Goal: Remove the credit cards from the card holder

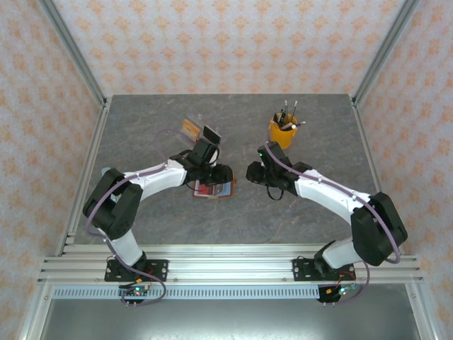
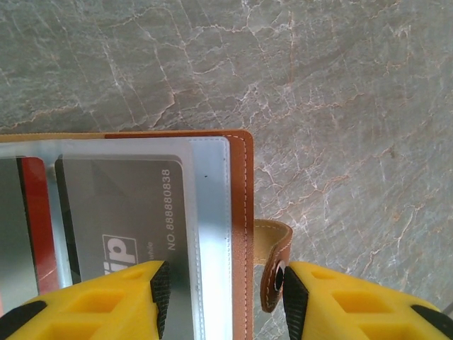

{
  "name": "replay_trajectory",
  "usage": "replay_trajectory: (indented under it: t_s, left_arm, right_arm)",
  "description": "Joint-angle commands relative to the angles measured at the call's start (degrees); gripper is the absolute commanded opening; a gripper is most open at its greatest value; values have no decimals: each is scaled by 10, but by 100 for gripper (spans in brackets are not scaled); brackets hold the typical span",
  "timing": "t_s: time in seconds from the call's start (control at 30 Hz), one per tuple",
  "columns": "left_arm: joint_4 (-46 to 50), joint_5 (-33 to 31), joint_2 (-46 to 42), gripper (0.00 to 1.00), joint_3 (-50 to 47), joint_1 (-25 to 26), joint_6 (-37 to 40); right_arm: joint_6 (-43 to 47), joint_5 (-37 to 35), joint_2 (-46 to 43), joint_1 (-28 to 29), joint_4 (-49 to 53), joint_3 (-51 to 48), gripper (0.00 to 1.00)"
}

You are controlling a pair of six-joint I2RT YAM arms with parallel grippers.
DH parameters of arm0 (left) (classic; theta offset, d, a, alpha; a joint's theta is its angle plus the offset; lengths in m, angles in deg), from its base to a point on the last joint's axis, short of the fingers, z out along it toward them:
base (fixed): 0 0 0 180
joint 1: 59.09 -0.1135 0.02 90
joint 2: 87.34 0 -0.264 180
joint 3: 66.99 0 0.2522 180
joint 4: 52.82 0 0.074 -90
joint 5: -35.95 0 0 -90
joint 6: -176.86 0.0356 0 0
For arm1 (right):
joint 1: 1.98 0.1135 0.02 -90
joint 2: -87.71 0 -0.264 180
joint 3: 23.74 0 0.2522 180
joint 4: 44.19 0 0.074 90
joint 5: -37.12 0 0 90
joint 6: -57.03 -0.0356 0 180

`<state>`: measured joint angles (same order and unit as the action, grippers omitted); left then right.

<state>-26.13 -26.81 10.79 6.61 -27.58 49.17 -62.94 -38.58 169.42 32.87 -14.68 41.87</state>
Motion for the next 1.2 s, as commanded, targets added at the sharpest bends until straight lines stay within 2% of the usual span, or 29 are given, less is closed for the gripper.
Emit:
replay_trajectory:
  t_s: [0.0,0.3,0.53,0.63,0.9,1.17]
  left_arm:
    - [-23,7,8,49,-3,2,-5]
    - [-69,33,45,51,-14,1,-36]
    - [-49,23,-8,53,-18,-9,-40]
    - [-39,12,-24,53,-29,-20,-40]
    - [-30,6,-54,40,-70,-62,-41]
    - [-36,30,-29,27,-69,-65,-48]
  right_arm:
    - [10,9,-3,4,-22,-1,29]
    - [5,16,22,12,-33,14,29]
    - [2,17,31,22,-29,30,28]
    - [3,10,42,32,-16,49,24]
    - [-5,8,114,74,7,116,19]
    - [-48,28,216,88,7,166,14]
